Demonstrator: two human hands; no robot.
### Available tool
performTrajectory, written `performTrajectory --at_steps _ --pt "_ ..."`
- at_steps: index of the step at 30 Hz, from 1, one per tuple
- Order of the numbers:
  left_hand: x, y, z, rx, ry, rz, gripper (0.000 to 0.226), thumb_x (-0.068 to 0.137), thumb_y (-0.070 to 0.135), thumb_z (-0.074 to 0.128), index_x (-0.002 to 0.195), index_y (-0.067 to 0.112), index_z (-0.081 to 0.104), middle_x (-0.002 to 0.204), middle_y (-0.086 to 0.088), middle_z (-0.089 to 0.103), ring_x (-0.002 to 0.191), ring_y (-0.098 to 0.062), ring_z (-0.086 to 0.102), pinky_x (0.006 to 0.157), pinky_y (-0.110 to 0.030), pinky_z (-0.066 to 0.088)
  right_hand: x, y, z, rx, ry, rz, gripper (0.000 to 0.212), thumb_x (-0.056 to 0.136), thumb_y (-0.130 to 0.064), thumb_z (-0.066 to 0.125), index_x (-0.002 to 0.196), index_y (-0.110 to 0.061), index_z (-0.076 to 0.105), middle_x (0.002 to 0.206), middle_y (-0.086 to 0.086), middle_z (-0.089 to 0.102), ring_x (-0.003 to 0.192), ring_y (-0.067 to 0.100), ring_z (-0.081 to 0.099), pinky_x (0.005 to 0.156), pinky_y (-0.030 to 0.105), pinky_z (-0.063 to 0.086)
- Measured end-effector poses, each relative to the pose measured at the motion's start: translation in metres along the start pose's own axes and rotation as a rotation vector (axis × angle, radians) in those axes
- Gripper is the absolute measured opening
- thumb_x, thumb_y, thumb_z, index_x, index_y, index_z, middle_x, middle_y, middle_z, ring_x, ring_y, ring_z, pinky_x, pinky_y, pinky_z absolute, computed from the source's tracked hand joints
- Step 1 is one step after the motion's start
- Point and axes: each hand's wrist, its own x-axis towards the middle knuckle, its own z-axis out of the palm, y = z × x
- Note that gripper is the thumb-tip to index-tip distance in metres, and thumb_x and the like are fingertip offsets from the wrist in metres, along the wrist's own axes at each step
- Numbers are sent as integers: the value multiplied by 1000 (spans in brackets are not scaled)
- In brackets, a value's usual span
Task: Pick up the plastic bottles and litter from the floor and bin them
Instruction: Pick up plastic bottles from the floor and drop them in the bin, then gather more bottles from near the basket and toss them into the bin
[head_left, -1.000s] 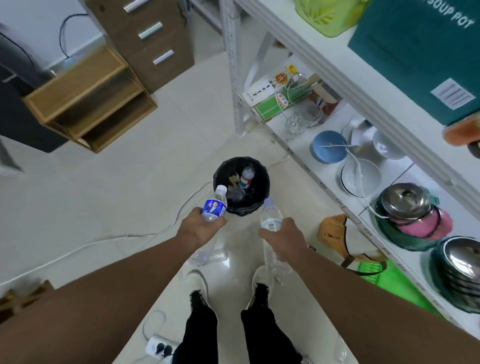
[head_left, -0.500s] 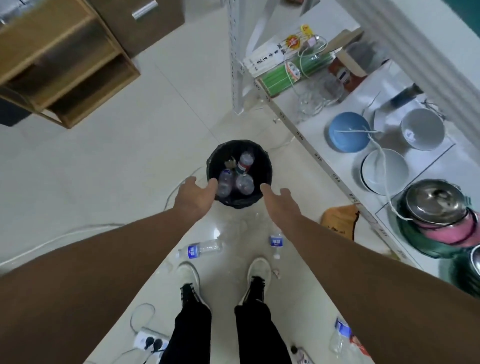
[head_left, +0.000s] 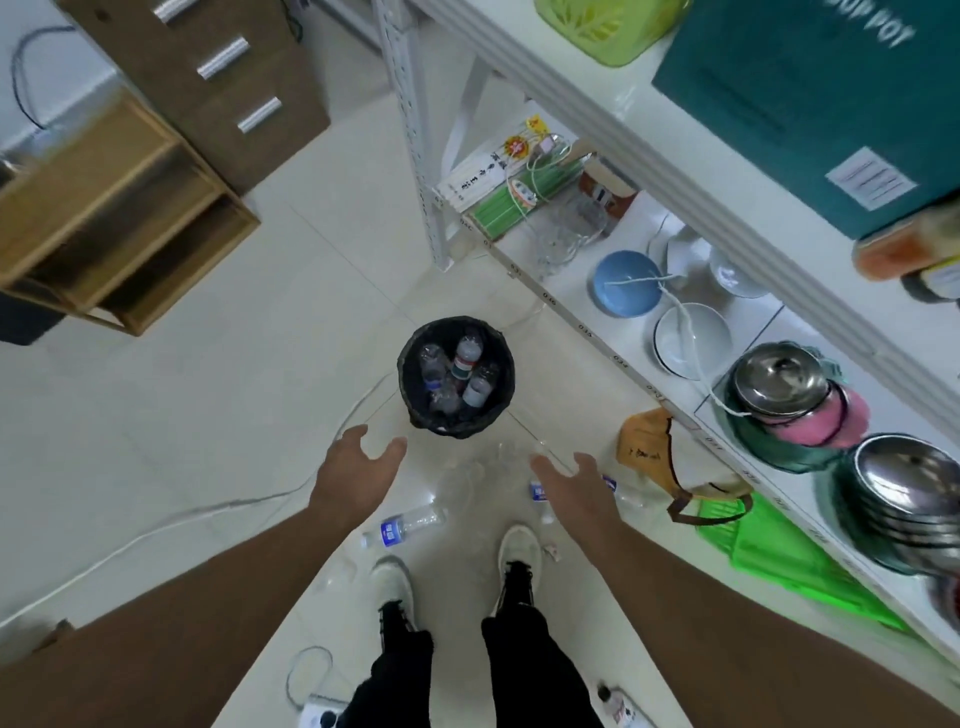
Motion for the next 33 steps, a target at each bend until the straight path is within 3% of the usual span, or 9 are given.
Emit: performTrajectory --at_steps 4,8,12,15,18,21,27,31,33 --pt "-35 21 -15 47 -97 106 95 81 75 60 158 23 40 162 -9 44 145 -30 47 117 -46 40 -59 21 -31 87 84 29 87 89 -60 69 159 -16 40 141 8 57 114 24 54 85 29 43" --pt "-72 37 -21 131 -186 217 104 75 78 58 158 20 41 161 -10 44 144 -32 48 115 -43 42 -111 47 -47 100 193 22 92 86 -61 75 159 -17 41 155 12 52 141 29 51 104 31 39" --pt "-117 44 -24 223 -252 367 89 84 71 63 155 19 45 151 -7 54 135 -31 55 103 -37 46 -162 84 -44 135 237 41 93 83 -68 72 157 -22 42 153 13 53 139 31 52 98 33 40" --pt "-146 40 -19 267 -319 432 101 71 83 56 152 23 49 148 -2 58 130 -29 59 108 -45 50 -195 119 -37 176 239 97 99 82 -71 71 161 -21 38 155 15 50 142 33 50 105 37 42" --pt "-173 36 -8 311 -385 466 94 80 80 64 151 21 50 141 5 57 133 -24 56 106 -36 44 -217 155 -37 222 258 145 100 81 -71 71 162 -23 37 156 15 49 143 34 48 111 41 42" --pt "-191 30 17 361 -408 468 117 58 105 52 149 30 51 150 3 57 132 -24 58 111 -45 47 -233 192 -42 281 270 179 102 79 -73 71 162 -25 36 155 13 49 141 33 50 105 38 43" --pt "-262 20 66 501 -436 504 101 76 77 63 158 25 38 160 -6 44 143 -29 48 116 -44 42 -248 294 -47 405 277 257 120 57 -88 63 159 -30 37 139 10 62 119 32 68 104 44 54" --pt "-293 4 110 607 -439 523 103 72 79 60 157 24 41 158 -8 45 140 -31 51 113 -43 44 -269 367 -54 497 286 297 110 70 -77 68 162 -25 35 149 9 57 136 29 54 102 40 45" --pt "-316 -6 134 666 -443 554 102 73 79 60 157 26 40 159 -8 44 141 -31 50 113 -42 44 -278 408 -56 534 283 319 97 81 -65 73 161 -23 37 152 9 52 128 26 54 97 36 42"
